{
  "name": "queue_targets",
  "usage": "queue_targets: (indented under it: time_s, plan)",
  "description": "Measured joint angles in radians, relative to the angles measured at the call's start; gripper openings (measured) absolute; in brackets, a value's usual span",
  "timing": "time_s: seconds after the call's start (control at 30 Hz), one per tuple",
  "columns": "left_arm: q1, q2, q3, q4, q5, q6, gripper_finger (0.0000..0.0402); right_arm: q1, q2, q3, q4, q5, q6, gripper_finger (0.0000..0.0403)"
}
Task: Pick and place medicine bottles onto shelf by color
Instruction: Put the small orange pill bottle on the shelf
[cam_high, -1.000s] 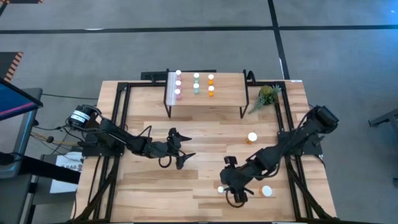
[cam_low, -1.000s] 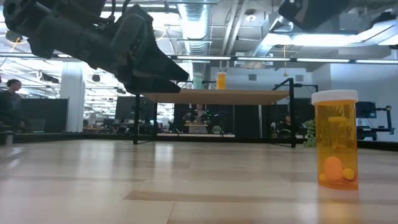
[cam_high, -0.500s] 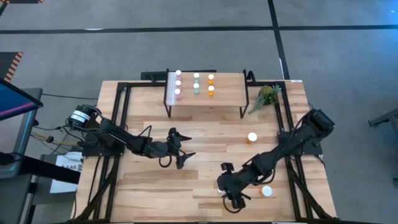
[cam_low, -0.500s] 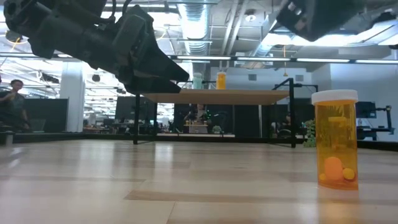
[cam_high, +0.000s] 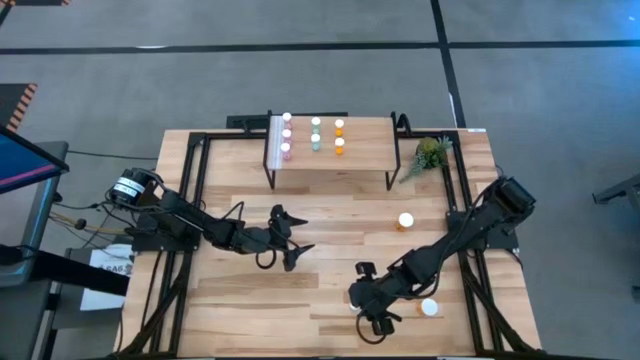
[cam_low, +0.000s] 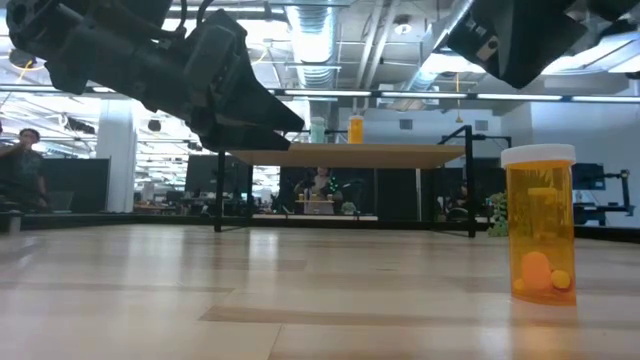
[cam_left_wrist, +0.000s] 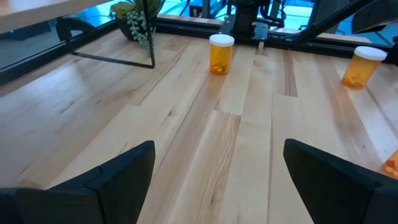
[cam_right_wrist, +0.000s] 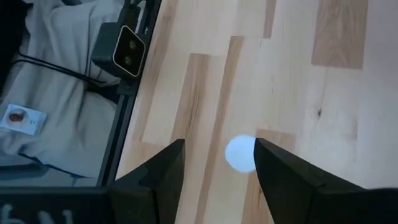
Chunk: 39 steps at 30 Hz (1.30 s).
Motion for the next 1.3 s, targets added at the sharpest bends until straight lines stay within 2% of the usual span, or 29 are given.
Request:
queue_targets:
  time_s: [0.33, 0.67, 1.3]
  plan:
    - [0.000, 0.000, 0.000, -0.001, -0.016, -0.001, 0.0344, -0.013, 0.003, 0.000, 0.014, 0.001, 0.000, 0.0208]
    - [0.000, 0.001, 0.000, -0.005, -0.019, -0.001, 0.0344, -0.030, 0.094, 0.002, 0.048, -0.045, -0.007, 0.0207]
    - [0.000, 0.001, 0.001, -0.008, -0.018, -0.001, 0.0344, -0.039, 0.094, 0.002, 0.036, -0.057, -0.007, 0.0203]
